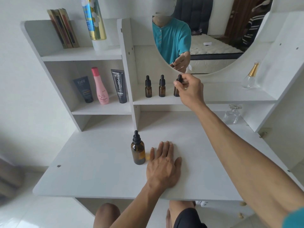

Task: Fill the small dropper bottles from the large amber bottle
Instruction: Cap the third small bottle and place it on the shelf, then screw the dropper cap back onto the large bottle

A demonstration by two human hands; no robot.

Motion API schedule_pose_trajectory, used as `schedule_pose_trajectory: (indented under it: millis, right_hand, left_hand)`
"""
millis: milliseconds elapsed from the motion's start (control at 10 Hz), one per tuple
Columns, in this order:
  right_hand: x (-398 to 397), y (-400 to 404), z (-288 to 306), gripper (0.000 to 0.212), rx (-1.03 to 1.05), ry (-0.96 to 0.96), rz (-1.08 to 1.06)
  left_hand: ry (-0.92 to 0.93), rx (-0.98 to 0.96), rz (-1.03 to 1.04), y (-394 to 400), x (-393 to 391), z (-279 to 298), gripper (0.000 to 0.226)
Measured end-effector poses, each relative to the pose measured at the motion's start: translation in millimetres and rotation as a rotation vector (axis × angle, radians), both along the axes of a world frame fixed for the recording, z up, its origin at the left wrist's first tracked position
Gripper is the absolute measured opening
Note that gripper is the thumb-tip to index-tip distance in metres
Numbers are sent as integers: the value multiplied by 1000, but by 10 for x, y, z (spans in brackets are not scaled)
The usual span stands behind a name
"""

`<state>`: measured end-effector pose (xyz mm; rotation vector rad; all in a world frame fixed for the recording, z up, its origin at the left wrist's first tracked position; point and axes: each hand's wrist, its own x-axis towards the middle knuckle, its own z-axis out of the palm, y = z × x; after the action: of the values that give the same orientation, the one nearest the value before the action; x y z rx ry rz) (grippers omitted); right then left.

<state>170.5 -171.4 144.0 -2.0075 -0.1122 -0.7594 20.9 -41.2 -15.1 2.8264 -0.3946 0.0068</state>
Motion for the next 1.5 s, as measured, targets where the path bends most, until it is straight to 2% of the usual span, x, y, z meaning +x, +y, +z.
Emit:
schedule_pose_trajectory:
  millis: [500,600,700,800,900,1000,1100,1300,1400,1500]
  right_hand:
    - [32,-17,-50,21,-15,15,16]
    - [5,-26,-56,32,-17,32,26]
    - [-26,-43,-61,52,-27,53,17]
    - [-78,-55,-107,65,39,56,-20]
    - [-244,-34,-206,59,129,-30,-70]
    - [-540,-3,-341,44,150,-84,-77]
    - [-850,34,-488,32,185,-34,-6]
    - [-1320,223,-783,22,215,124,123]
    - [-1440,376,-837,19,219,176,184]
    - [-1487,557,-844,19,185,219,259]
  left_hand:
    - [16,1,3,-5,-6,15,67]
    - [18,-1,1,-1,-2,14,67]
    - [18,-3,-1,3,0,20,67]
    - [17,-11,-4,3,0,25,67]
    - [18,-9,-10,10,-4,23,68]
    - [9,-14,-28,32,-25,21,67]
    - [-21,-68,-59,91,-71,7,63]
    - [-227,-402,-26,336,-361,-15,39]
    - [-362,-501,13,508,-489,4,26]
    - [-485,-623,126,717,-550,41,17]
